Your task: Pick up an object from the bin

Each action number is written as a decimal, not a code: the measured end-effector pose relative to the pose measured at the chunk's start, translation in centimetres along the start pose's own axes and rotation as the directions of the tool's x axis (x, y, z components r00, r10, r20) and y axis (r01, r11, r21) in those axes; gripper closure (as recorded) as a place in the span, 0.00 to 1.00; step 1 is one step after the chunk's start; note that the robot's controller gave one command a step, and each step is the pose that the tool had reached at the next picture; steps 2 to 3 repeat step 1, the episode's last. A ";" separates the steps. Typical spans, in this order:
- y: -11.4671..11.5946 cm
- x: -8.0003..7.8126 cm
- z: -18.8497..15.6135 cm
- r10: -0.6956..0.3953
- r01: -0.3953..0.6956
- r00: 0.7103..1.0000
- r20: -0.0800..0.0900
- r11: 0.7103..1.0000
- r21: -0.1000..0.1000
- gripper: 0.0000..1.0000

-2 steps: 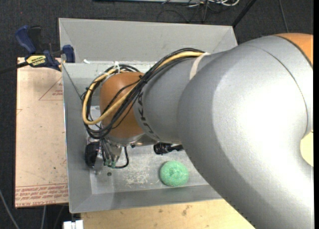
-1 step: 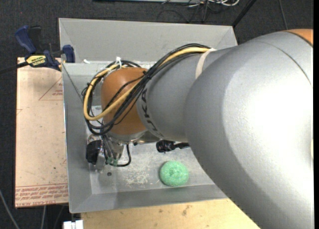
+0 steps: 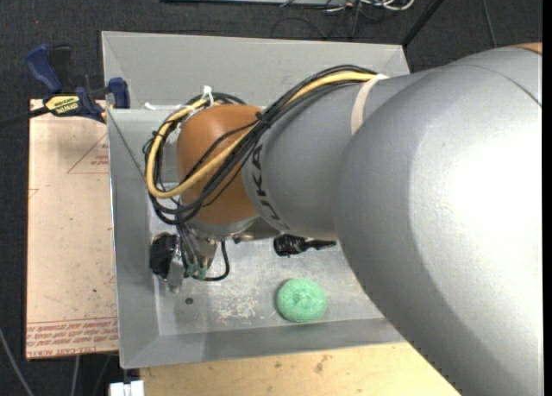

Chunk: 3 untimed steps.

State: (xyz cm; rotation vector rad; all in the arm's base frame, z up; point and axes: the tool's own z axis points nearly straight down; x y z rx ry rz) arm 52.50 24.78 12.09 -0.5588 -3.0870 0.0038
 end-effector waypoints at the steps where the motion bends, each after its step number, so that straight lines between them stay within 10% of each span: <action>1: 0.1 -0.1 -2.1 -0.001 0.001 1.000 0.003 1.000 -0.003 1.00; 3: 0.1 -0.1 -2.1 -0.001 0.001 1.000 0.003 1.000 -0.003 1.00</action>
Offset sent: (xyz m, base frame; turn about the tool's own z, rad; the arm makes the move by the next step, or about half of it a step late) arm 0.0000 -0.0001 0.0178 0.0000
